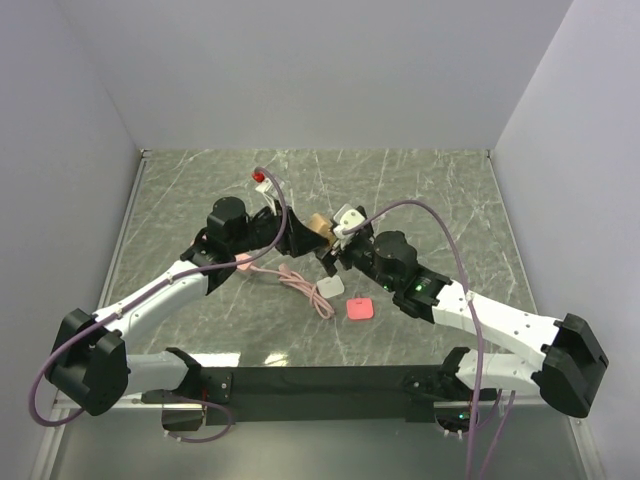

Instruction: Insert the plug

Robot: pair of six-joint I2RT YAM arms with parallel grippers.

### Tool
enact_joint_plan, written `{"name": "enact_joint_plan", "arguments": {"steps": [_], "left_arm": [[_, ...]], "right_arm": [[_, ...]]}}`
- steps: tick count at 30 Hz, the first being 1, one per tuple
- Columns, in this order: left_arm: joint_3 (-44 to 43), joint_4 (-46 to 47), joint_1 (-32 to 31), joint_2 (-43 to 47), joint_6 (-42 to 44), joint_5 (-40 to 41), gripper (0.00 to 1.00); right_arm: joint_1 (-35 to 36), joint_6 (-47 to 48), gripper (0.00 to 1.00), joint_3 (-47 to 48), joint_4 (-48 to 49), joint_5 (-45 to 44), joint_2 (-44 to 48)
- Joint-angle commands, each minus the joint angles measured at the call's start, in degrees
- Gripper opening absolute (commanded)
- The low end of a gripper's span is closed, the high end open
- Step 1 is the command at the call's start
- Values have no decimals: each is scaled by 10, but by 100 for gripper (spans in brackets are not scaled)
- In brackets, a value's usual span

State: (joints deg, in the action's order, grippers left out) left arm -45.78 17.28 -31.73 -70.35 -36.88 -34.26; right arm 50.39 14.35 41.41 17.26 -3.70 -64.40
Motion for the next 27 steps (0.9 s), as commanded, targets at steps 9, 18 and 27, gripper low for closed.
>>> {"name": "enact_joint_plan", "arguments": {"steps": [9, 18, 27], "left_arm": [[-23, 11, -3, -11, 21, -34, 1], [-21, 21, -3, -15, 14, -39, 1], [-15, 30, -2, -1, 9, -48, 1]], "right_arm": [[26, 35, 87, 16, 67, -32, 8], [34, 39, 74, 16, 45, -29, 26], [37, 40, 51, 31, 25, -29, 2]]}}
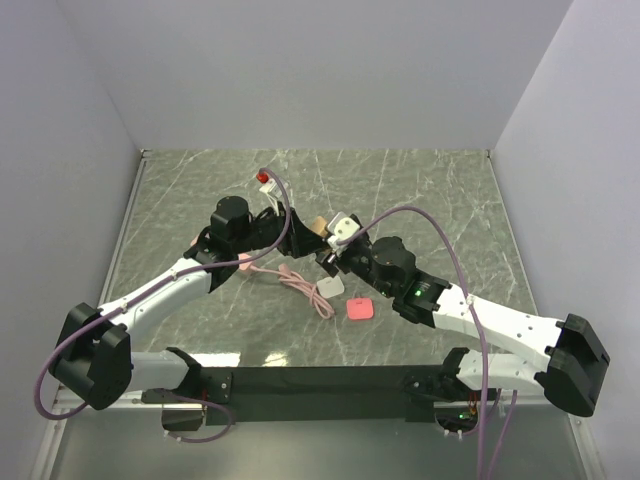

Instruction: Insert the plug

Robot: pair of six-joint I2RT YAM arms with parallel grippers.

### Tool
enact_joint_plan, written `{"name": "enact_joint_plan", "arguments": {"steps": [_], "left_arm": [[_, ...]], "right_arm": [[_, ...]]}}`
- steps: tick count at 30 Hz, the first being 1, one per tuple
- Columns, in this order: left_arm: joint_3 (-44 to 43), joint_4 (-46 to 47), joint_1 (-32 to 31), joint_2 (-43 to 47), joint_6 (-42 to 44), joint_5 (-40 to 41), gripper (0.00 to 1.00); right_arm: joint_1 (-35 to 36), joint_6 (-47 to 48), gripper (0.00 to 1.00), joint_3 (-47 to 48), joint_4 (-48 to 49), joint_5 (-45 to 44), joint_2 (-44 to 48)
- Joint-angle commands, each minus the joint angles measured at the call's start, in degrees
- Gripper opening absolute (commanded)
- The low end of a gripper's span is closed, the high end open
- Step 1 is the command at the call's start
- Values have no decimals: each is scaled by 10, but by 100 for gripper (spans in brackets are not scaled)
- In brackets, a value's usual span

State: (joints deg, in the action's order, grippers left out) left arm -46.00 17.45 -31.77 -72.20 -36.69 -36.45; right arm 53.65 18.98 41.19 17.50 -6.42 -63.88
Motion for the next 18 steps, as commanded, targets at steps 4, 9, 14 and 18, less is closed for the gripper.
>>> {"name": "enact_joint_plan", "arguments": {"steps": [4, 9, 14, 18], "left_arm": [[-8, 42, -2, 22, -1, -44, 1], [-6, 47, -1, 26, -6, -50, 40], [-1, 30, -1, 47, 7, -26, 77], [6, 30, 0, 65, 14, -13, 99]], "right_arm": [[5, -4, 24, 35, 25, -15, -17], [5, -6, 0, 39, 16, -23, -23], [5, -10, 0, 29, 4, -48, -10], [4, -18, 0, 21, -7, -61, -5]]}}
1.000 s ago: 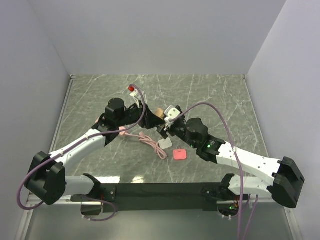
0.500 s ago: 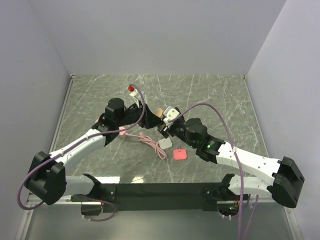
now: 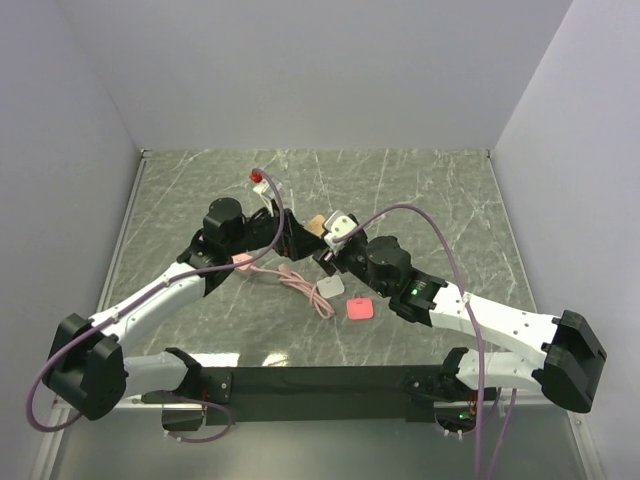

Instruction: Insert the plug

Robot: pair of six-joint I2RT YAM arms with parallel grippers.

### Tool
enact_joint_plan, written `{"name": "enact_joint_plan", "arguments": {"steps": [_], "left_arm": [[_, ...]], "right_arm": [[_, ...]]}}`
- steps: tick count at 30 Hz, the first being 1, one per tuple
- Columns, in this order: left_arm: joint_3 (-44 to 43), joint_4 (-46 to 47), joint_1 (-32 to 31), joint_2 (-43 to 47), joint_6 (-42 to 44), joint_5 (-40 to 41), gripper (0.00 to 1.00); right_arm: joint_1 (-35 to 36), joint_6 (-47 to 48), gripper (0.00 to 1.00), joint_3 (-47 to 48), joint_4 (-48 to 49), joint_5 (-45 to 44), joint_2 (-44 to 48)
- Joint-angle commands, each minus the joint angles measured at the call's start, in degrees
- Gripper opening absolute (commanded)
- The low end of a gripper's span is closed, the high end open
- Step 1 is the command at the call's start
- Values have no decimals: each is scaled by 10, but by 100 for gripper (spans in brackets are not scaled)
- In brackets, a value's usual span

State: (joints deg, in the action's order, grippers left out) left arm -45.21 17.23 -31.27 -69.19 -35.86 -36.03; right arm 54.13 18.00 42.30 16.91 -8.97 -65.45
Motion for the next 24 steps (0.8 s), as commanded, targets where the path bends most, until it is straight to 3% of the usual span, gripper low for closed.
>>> {"name": "enact_joint_plan", "arguments": {"steps": [1, 11, 24], "left_arm": [[-1, 28, -4, 42, 9, -12, 99], [9, -3, 25, 43, 28, 18, 99], [37, 57, 33, 39, -6, 36, 99]], "right_arm": [[-1, -10, 0, 10, -4, -37, 12], [-27, -55, 0, -6, 8, -3, 52], [-45, -72, 0, 2, -23, 105, 65]]}}
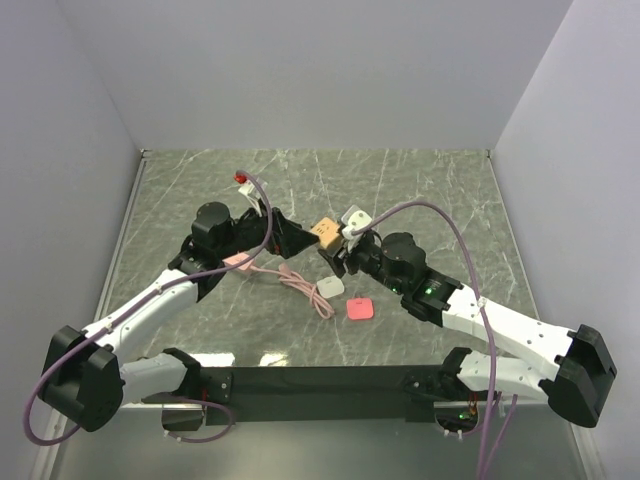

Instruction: Insert the plug

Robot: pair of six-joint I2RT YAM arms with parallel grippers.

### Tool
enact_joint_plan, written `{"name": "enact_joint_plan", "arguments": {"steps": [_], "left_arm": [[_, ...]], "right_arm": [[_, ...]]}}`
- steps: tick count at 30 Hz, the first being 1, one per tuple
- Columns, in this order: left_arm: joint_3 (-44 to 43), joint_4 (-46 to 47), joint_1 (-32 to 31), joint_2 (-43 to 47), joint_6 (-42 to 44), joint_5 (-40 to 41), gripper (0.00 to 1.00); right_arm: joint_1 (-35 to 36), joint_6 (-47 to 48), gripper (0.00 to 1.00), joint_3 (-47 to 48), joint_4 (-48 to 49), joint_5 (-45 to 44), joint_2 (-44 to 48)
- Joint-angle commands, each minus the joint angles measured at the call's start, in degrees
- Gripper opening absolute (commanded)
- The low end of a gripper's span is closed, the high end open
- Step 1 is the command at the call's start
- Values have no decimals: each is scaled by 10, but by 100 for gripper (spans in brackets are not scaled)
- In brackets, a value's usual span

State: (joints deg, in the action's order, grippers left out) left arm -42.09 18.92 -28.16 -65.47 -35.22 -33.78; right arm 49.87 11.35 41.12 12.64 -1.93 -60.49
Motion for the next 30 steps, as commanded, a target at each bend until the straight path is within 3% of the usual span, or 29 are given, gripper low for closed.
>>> {"name": "enact_joint_plan", "arguments": {"steps": [1, 11, 22, 24, 30], "left_arm": [[8, 43, 2, 5, -13, 27, 99], [11, 1, 2, 15, -4, 130, 99], [19, 13, 2, 10, 3, 102, 99], [24, 6, 2, 18, 5, 109, 99], [50, -59, 6, 96, 17, 290, 99]], "right_arm": [[-2, -5, 0, 14, 19, 40, 16], [-2, -9, 0, 12, 18, 66, 36], [-16, -38, 0, 73, -16, 81, 28], [-35, -52, 0, 108, -46, 121, 6], [-124, -88, 0, 163, -94, 313, -40]]}}
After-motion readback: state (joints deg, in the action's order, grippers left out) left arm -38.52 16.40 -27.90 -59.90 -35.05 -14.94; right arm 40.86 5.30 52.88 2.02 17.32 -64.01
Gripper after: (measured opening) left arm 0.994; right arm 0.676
